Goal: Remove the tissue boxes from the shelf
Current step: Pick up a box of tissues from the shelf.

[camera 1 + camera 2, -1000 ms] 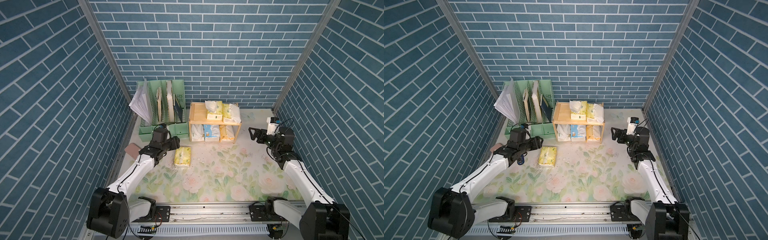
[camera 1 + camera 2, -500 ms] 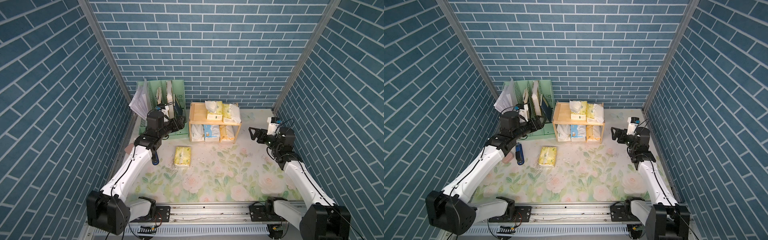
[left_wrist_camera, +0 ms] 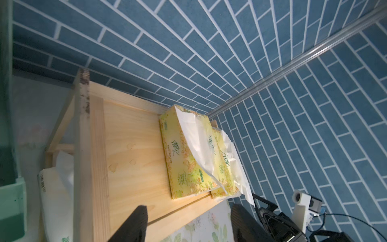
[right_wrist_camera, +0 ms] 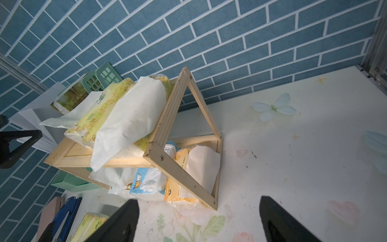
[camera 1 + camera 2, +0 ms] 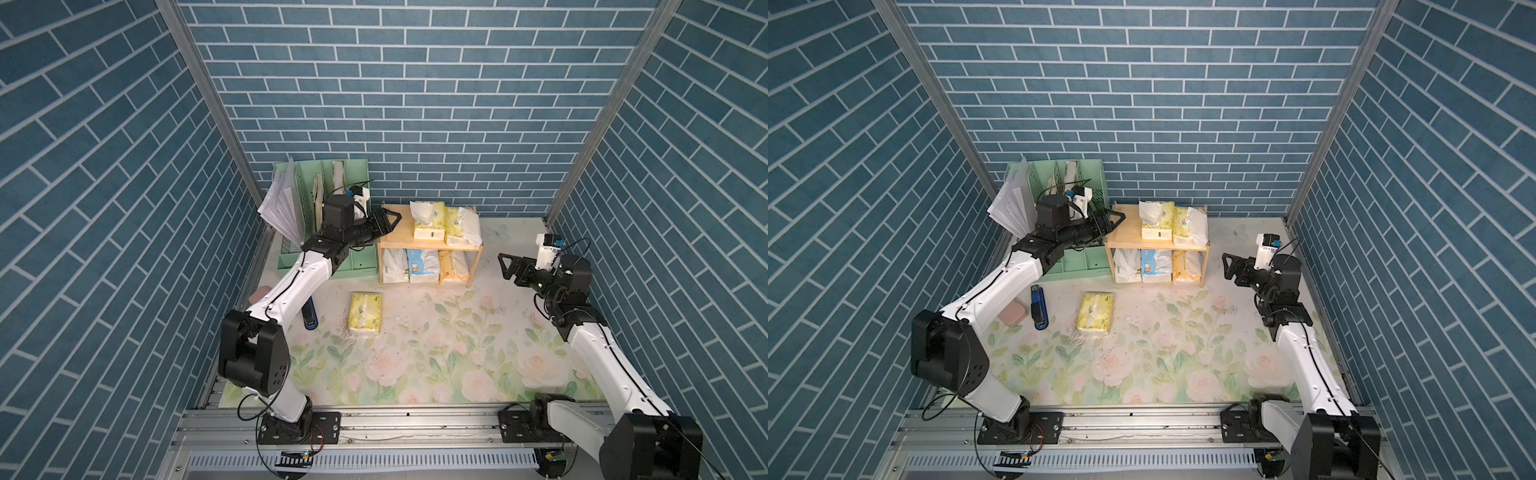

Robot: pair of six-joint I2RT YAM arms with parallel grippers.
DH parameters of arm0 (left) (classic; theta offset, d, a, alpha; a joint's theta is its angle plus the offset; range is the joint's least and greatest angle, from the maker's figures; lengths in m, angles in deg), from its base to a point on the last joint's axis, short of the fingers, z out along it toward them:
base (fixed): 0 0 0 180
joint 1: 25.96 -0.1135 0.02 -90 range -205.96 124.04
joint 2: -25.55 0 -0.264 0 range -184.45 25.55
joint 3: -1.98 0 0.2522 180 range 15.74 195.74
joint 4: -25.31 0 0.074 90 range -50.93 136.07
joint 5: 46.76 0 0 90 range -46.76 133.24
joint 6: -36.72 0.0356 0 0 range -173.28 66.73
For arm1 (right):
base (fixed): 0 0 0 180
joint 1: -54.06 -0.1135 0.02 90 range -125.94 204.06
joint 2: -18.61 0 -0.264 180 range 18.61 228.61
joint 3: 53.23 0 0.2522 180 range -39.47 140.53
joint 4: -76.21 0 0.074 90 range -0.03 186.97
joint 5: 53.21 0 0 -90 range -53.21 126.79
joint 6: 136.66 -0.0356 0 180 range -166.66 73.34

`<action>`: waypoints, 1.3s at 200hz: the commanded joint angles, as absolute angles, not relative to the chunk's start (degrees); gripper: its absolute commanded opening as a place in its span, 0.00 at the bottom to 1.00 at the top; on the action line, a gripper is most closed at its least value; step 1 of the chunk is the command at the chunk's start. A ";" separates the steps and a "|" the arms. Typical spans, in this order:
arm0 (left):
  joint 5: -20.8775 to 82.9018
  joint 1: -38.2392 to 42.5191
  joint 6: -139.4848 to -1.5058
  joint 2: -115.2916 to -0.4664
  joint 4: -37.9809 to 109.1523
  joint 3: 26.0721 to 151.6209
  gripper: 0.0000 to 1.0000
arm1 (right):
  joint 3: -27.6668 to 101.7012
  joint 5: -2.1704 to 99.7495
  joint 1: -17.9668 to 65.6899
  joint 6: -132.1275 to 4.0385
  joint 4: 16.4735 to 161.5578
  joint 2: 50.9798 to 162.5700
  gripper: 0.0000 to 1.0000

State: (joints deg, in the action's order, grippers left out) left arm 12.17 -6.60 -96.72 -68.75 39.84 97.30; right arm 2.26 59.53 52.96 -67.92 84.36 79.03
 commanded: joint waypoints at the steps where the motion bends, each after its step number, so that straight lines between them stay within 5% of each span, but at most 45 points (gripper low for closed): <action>1: 10.18 -6.18 -98.00 -70.82 37.77 98.72 0.56 | 3.81 60.04 52.91 -69.42 83.51 77.78 0.93; 197: 6.15 -2.89 -98.73 -81.49 36.42 106.27 0.54 | 2.90 59.03 52.93 -68.90 84.09 76.78 0.93; 260: 5.80 -2.32 -98.89 -84.20 36.96 108.85 0.46 | 2.80 58.67 52.92 -68.90 84.43 76.09 0.93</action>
State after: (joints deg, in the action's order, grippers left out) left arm 6.84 -2.67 -99.16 -83.11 37.05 107.11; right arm 2.26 59.07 52.96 -67.89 84.64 77.35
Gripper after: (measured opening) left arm 0.477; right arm 0.934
